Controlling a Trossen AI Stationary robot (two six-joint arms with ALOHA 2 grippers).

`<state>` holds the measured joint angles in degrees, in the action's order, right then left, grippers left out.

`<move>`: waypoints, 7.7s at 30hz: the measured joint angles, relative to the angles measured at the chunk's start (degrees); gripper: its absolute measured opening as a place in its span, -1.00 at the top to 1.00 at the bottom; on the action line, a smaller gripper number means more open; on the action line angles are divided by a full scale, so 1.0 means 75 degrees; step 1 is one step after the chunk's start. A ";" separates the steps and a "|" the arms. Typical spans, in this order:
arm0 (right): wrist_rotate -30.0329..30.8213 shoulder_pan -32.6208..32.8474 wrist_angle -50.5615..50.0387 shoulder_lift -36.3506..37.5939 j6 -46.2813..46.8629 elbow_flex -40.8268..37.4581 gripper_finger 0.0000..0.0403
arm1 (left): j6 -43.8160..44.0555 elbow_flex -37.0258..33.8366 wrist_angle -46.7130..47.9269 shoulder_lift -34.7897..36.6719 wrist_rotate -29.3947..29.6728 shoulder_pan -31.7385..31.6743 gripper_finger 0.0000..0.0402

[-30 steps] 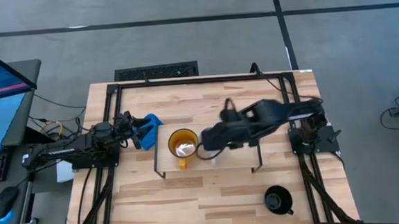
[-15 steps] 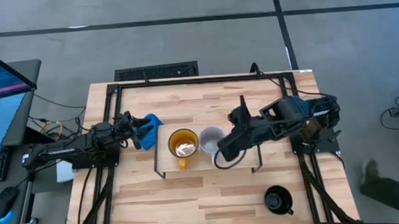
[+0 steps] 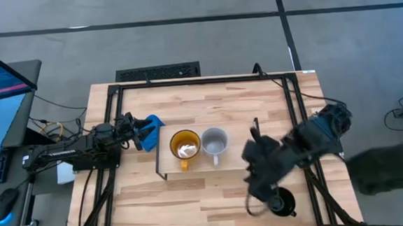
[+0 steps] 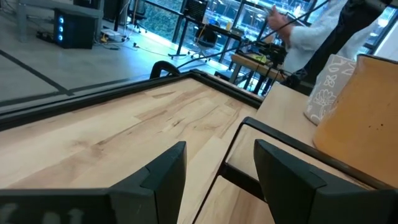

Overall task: Stack small to large cups/mugs on shelf
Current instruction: Put the black cup on the shelf

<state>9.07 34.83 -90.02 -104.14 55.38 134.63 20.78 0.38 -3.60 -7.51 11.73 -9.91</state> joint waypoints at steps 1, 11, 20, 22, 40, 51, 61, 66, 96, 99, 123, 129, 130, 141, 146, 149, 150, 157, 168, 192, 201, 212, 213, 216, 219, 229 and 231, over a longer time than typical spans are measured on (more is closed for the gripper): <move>0.0003 0.0175 0.0001 0.0000 -0.0046 0.0000 -0.02 | -0.0010 -0.0003 0.0000 0.0000 0.0000 0.0002 0.11; 0.0634 0.1683 0.0008 0.0012 0.0055 -0.0412 -0.02 | 0.0001 -0.0003 0.0000 0.0000 0.0001 0.0001 0.11; 0.0885 0.2538 -0.0005 0.0202 0.1454 -0.2252 -0.02 | 0.0836 -0.0002 -0.0003 0.0000 0.0000 0.0000 0.11; 0.0850 0.2718 -0.0011 0.0222 0.1904 -0.2735 -0.02 | 0.0927 0.0000 -0.0003 0.0000 0.0000 0.0001 0.11; 0.0203 0.4622 0.0402 0.0228 0.6578 -0.4514 -0.02 | 0.0865 0.0000 -0.0003 0.0000 0.0003 0.0000 0.11; 0.0236 0.4724 0.2134 0.0227 0.8232 -0.4750 -0.02 | 0.0874 -0.0003 -0.0001 0.0000 0.0003 0.0000 0.11; 0.0227 0.4332 0.3348 0.0227 0.7552 -0.4750 -0.02 | 0.0894 0.0000 0.0000 0.0000 0.0005 0.0003 0.11; 0.0187 0.4240 0.3019 0.0227 0.7439 -0.4750 -0.02 | 0.0894 -0.0001 -0.0003 0.0001 0.0004 0.0001 0.11; -0.0853 0.4921 0.2219 -0.0916 0.8886 -0.5649 0.04 | 0.0953 0.0000 -0.0003 0.0003 0.0003 0.0003 0.11; -0.0885 0.4893 0.2241 -0.1194 0.9019 -0.5654 0.05 | 0.0952 -0.0002 -0.0003 0.0000 0.0003 0.0002 0.11; -0.1234 0.4477 0.2456 -0.1530 0.8955 -0.6561 0.07 | 0.0950 -0.0003 -0.0003 0.0000 0.0003 0.0002 0.11; -0.1243 0.4316 0.2554 -0.1527 0.8949 -0.6769 0.07 | 0.0950 -0.0003 0.0000 0.0000 0.0003 0.0000 0.11; -0.1256 0.4277 0.2597 -0.1527 0.8947 -0.6830 0.07 | 0.0950 0.0000 -0.0003 0.0000 0.0003 0.0003 0.11; -0.1215 0.3889 0.3098 -0.1527 0.8553 -0.6994 0.51 | 0.1012 -0.0003 -0.0002 0.0000 0.0003 0.0000 0.11; -0.1179 0.3884 0.3104 -0.1524 0.8585 -0.6985 0.61 | 0.1020 -0.0002 -0.0002 0.0000 0.0003 0.0001 0.11; -0.1199 0.3839 0.3104 -0.1524 0.8672 -0.6985 0.61 | 0.1040 -0.0001 -0.0001 0.0000 0.0003 0.0002 0.11; -0.1203 0.3807 0.3099 -0.1524 0.8675 -0.6985 0.58 | 0.1040 -0.0001 -0.0003 0.0000 0.0003 0.0001 0.11; -0.1255 0.3432 0.3031 -0.1524 0.8608 -0.6996 0.08 | 0.1099 -0.0003 -0.0002 0.0000 0.0003 0.0001 0.11; -0.1249 0.2984 0.2808 -0.1524 0.8152 -0.6994 0.02 | 0.1402 -0.0001 0.0000 0.0000 0.0003 0.0000 0.11; -0.1323 0.2987 0.2488 -0.1483 0.8127 -0.6496 0.61 | 0.1404 -0.0003 -0.0001 0.0000 0.0006 0.0002 0.11; -0.1278 0.2978 0.2243 -0.1469 0.8276 -0.5666 0.61 | 0.1404 -0.0003 -0.0002 0.0000 0.0006 0.0000 0.11; -0.1197 0.2687 0.1818 -0.1457 0.8242 -0.4385 0.61 | 0.1384 -0.0001 -0.0003 0.0000 0.0006 0.0002 0.11; -0.1199 0.2642 0.1798 -0.1457 0.8224 -0.4269 0.61 | 0.1350 -0.0001 -0.0003 0.0000 0.0006 0.0002 0.11; -0.1195 0.2509 0.1754 -0.1457 0.8048 -0.3936 0.61 | 0.1326 -0.0003 0.0000 0.0000 0.0006 0.0000 0.11; -0.1047 0.2392 0.1753 -0.1457 0.7751 -0.3643 0.61 | 0.1326 -0.0002 -0.0001 0.0000 0.0006 0.0002 0.11; -0.0574 0.1974 0.0716 -0.1454 0.7214 -0.2518 0.61 | 0.1323 -0.0003 0.0000 0.0000 0.0006 0.0000 0.11; -0.0576 0.1889 0.0450 -0.1454 0.7091 -0.2303 0.61 | 0.1323 -0.0003 -0.0001 0.0000 0.0006 0.0001 0.11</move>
<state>4.75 49.00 -86.65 -115.04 108.57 117.36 30.70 0.36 -3.60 -7.51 11.77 -9.91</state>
